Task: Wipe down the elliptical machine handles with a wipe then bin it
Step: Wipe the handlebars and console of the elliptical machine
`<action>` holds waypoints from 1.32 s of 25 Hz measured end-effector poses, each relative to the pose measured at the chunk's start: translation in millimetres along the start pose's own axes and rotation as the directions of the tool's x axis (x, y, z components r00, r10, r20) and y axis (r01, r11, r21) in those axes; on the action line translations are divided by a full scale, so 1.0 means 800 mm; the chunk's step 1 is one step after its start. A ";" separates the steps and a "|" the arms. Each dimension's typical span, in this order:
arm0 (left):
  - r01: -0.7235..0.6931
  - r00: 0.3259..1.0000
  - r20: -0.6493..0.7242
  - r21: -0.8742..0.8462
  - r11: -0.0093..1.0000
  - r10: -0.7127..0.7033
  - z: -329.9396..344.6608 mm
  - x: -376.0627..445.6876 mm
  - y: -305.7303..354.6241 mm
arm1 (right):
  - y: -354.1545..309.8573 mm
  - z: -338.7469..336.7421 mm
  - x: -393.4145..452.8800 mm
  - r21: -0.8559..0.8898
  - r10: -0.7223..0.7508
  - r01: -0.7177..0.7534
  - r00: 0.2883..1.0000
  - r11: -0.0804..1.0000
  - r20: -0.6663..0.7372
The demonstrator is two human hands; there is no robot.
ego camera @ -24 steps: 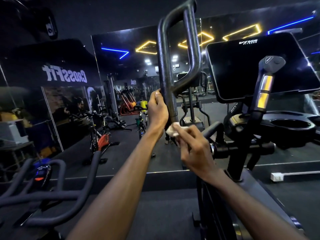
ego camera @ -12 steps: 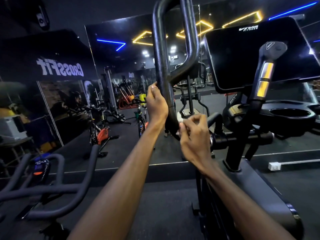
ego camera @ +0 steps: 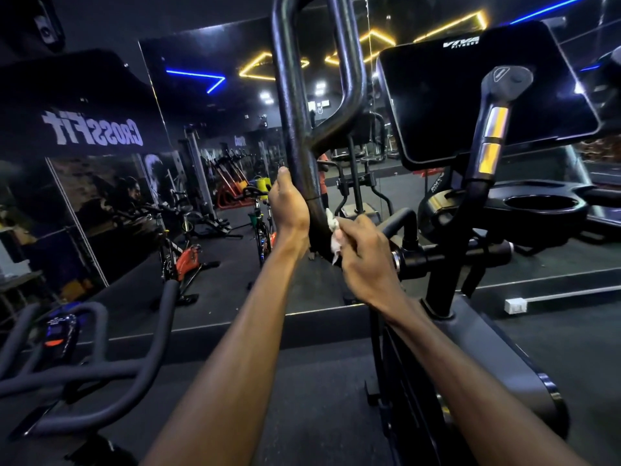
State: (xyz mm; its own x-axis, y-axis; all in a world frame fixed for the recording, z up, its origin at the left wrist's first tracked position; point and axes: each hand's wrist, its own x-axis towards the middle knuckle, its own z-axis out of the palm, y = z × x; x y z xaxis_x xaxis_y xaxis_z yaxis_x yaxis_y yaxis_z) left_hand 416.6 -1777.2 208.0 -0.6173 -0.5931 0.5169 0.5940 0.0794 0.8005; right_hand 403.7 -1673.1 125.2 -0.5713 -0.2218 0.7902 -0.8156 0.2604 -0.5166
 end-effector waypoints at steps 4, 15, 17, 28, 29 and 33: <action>0.057 0.998 0.000 0.017 0.998 -0.057 -0.006 -0.003 -0.010 | 0.010 0.004 -0.006 0.007 0.027 -0.026 0.998 1.000 -0.054; 0.210 0.967 0.194 -0.233 0.949 -0.166 -0.012 0.000 -0.040 | 0.054 -0.002 -0.024 -0.144 0.010 -0.007 1.000 0.989 0.017; 0.309 0.921 0.330 -0.297 0.903 -0.206 -0.015 -0.009 -0.049 | 0.069 -0.008 -0.013 -0.213 0.101 -0.093 0.994 0.973 0.030; 0.387 0.882 0.445 -0.493 0.779 -0.156 -0.006 -0.028 -0.093 | 0.097 -0.012 -0.011 -0.198 0.033 -0.014 0.995 0.980 0.095; 0.394 0.876 0.457 -0.490 0.778 -0.155 -0.006 -0.027 -0.096 | 0.102 -0.012 -0.009 -0.184 0.030 -0.008 0.993 0.983 0.115; 0.415 0.852 0.500 -0.469 0.780 -0.152 -0.006 -0.023 -0.113 | 0.124 -0.022 0.021 -0.274 0.185 -0.152 0.978 0.950 0.099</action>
State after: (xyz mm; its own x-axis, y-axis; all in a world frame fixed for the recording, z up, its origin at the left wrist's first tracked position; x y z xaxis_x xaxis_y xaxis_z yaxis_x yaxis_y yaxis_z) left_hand 376.5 -1777.1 124.9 -0.8748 -0.1166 0.4703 0.4491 -0.5598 0.6964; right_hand 314.9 -1634.5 93.6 -0.7185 -0.2617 0.6444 -0.6628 0.5387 -0.5201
